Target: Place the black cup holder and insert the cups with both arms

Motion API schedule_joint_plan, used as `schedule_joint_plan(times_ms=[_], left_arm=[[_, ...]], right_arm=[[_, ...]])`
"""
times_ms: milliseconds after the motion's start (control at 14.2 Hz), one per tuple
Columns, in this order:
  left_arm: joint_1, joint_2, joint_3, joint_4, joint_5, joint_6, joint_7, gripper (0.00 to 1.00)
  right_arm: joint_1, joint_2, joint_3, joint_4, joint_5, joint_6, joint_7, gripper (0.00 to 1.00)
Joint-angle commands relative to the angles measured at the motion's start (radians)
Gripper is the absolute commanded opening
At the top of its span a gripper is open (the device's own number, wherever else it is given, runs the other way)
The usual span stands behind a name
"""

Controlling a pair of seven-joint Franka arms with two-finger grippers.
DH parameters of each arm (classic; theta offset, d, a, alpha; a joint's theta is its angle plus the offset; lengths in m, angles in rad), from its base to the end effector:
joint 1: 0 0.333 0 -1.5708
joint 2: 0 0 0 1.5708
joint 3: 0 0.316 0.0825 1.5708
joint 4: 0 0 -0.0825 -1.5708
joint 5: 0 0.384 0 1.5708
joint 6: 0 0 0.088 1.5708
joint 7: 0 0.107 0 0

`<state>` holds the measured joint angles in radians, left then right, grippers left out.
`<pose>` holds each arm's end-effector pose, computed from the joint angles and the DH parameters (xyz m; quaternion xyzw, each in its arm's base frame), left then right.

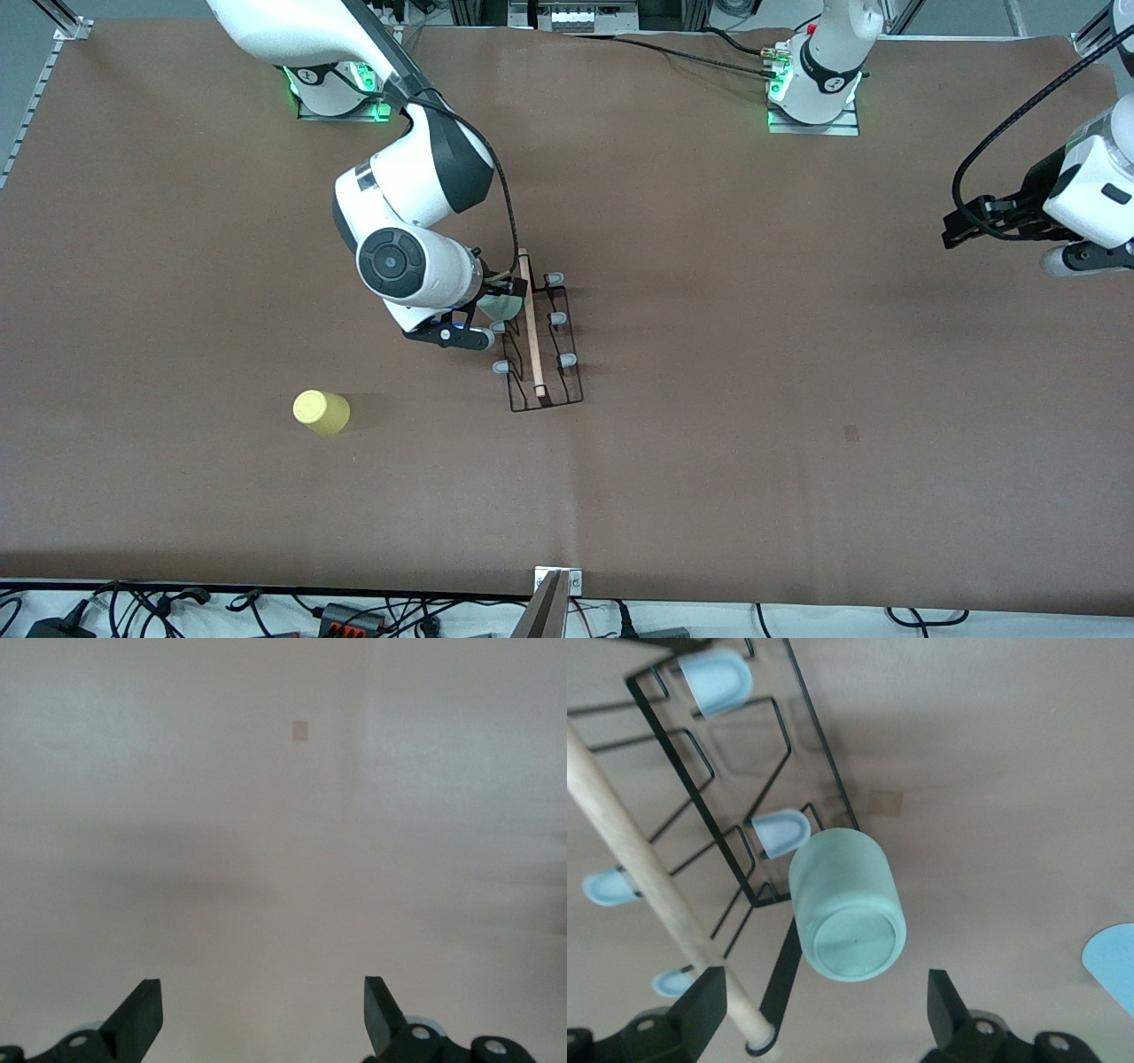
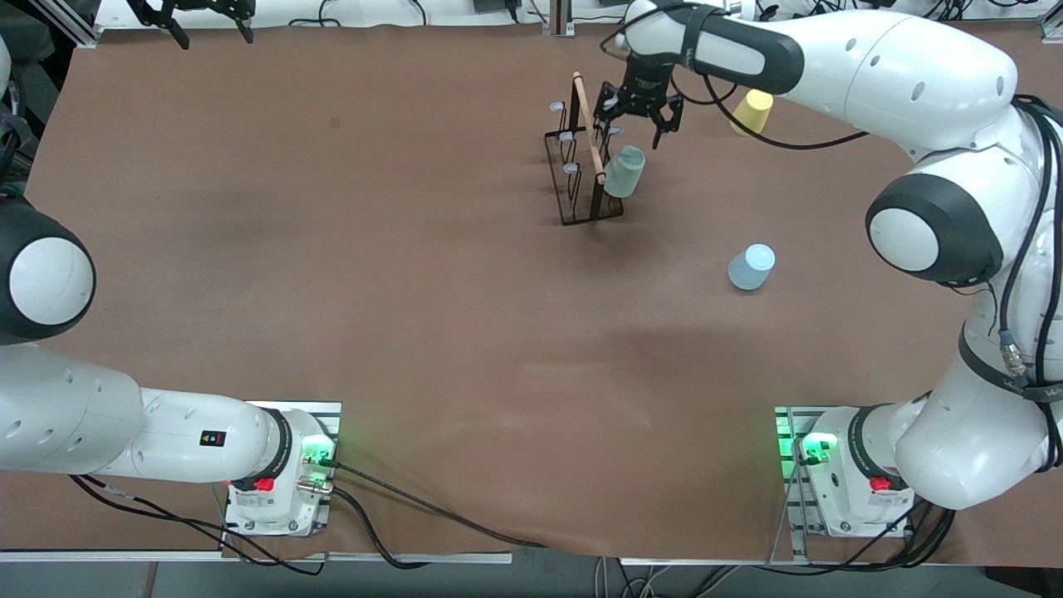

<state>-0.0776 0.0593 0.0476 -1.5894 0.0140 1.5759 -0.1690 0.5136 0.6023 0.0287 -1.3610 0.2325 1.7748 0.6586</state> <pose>0.5701 -0.0164 0.5829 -0.9969 -0.0691 0.0353 0.0120 0.5919 0.3755 0.3570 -0.9841 0.0932 0.1443 0.0456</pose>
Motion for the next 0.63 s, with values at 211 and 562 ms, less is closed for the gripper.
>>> schedule_joint_plan(times_ms=[211,562], left_arm=[[0.013,0.002,0.006,-0.001,-0.017,0.045,0.017,1.00],[0.025,0.001,0.005,-0.004,-0.014,0.036,0.040,1.00]], right_arm=[[-0.064,-0.001,-0.140,0.057,-0.111,0.017,0.015,1.00],[-0.188,0.096,-0.167,0.059,-0.194,0.231,-0.211,1.00]])
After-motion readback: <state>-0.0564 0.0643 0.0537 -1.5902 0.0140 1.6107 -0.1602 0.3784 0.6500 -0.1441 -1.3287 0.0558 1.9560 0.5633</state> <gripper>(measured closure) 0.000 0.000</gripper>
